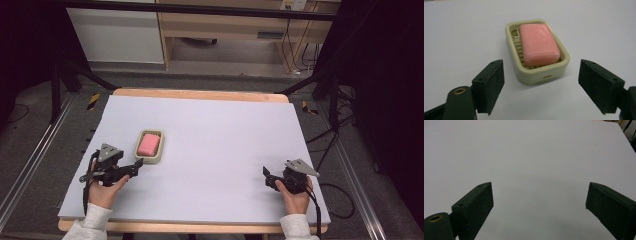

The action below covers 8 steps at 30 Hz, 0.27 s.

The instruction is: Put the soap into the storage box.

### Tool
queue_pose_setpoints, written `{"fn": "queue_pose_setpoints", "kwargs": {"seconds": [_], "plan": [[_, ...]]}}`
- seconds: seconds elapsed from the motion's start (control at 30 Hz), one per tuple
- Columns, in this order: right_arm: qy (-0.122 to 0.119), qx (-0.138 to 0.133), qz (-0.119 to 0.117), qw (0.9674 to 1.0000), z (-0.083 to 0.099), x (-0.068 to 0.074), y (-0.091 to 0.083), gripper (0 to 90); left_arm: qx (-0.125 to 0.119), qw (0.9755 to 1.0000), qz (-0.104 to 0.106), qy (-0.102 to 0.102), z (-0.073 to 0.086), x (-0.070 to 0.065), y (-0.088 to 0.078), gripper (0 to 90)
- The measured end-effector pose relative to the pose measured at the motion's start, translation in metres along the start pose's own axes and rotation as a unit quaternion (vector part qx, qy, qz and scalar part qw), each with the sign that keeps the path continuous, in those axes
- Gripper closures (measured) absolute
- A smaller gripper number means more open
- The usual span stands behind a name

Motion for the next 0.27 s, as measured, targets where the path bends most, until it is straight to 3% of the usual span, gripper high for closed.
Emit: {"fn": "queue_pose_setpoints", "kwargs": {"seconds": [0.27], "plan": [[-0.004,0.001,0.008,1.0000,0.001,-0.004,-0.003,5.7,0.014,0.9995,-0.021,-0.020,0.029,0.019,-0.011,19.9]]}}
Point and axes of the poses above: each handheld gripper's, and its own axes: y roughly forward along the jaws, z roughly out of its underside, x roughly to its left, the point moved 8 cm from there along y, roughly forward along the jaws, and after that the axes turned 13 degrees about y, right-handed, at the moved point
